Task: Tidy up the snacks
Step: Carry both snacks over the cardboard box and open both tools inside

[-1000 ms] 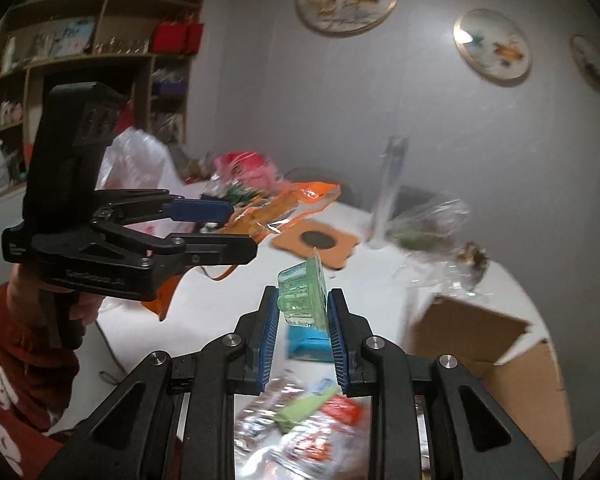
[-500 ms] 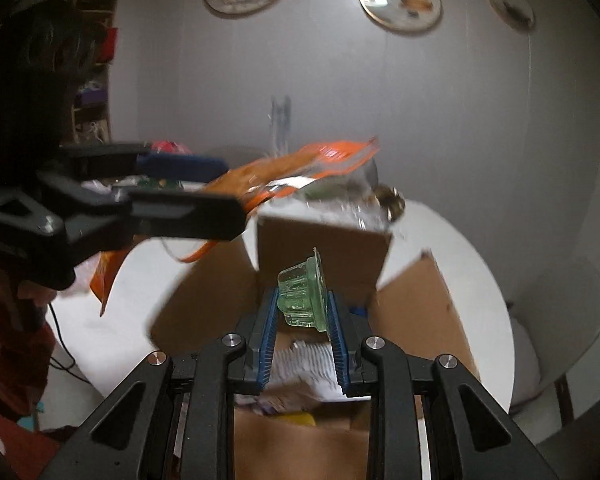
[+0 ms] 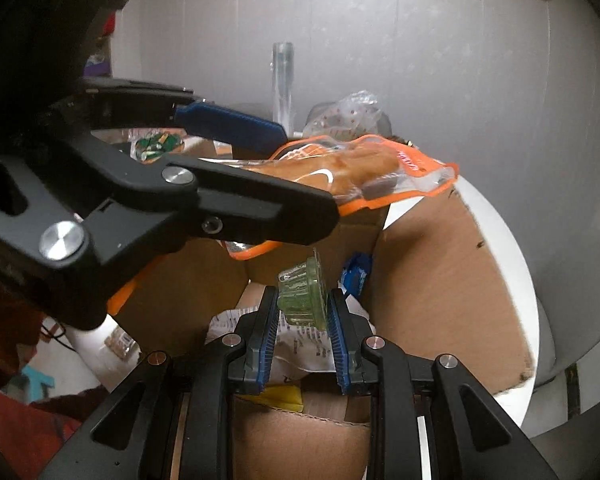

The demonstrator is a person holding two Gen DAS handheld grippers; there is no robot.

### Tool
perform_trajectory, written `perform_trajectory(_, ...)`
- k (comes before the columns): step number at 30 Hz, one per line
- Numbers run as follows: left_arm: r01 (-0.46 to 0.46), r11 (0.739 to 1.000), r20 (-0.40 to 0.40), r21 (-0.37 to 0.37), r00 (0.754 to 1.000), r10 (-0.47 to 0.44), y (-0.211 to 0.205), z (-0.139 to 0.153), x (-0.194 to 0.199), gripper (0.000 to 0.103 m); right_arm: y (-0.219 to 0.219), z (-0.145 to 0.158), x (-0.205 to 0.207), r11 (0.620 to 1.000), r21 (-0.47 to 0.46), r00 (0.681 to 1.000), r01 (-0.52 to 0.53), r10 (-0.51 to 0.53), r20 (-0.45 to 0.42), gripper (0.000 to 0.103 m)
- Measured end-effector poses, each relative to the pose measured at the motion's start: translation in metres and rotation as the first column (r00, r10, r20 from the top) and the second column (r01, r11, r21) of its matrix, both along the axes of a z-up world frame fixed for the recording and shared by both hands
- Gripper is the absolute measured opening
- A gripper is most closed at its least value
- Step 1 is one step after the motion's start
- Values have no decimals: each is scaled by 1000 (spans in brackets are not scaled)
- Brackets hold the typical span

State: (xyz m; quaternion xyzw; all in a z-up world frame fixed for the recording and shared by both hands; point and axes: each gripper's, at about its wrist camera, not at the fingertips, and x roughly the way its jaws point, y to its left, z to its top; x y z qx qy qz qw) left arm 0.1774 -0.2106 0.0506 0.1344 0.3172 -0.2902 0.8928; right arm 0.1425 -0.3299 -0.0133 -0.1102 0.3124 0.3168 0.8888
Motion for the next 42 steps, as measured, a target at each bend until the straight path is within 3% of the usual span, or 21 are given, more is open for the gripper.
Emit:
perform_trajectory(4,5,1000,-20,15,1000,-5,-1,-6,4,62,6,-8,10,1000,-11,1000,-2,1,-24,21)
perform_trajectory(11,24,1000,-54,13,998,-23,1,-10,10,63,5,-5,2,1000,-14,1000,-5,5,-20,38)
perform_trajectory(16,37,999,-74,-5,997,-37,4,-9,12,65,-8,4,-9,1000,-20,1000,12,-12,-8,43)
perform_trajectory(23,18,1000,-53,-15,998,-19,11,-4,5,72,-6,-3,-12,996,-86,999,38,-40,-25,44)
perform_trajectory(31,-25,997,1,-73,1000,25,31,13,-15,85,-17,5,-16,995,-75,997,69,-70,-21,45)
perform_trajectory(38,-71,990,40,-125,996,77,55,26,-29,85,-14,7,-13,989,-115,995,96,-95,15,45)
perform_trajectory(42,-78,988,49,-130,995,84,61,27,-32,85,-19,14,-11,989,-87,993,116,-114,25,46)
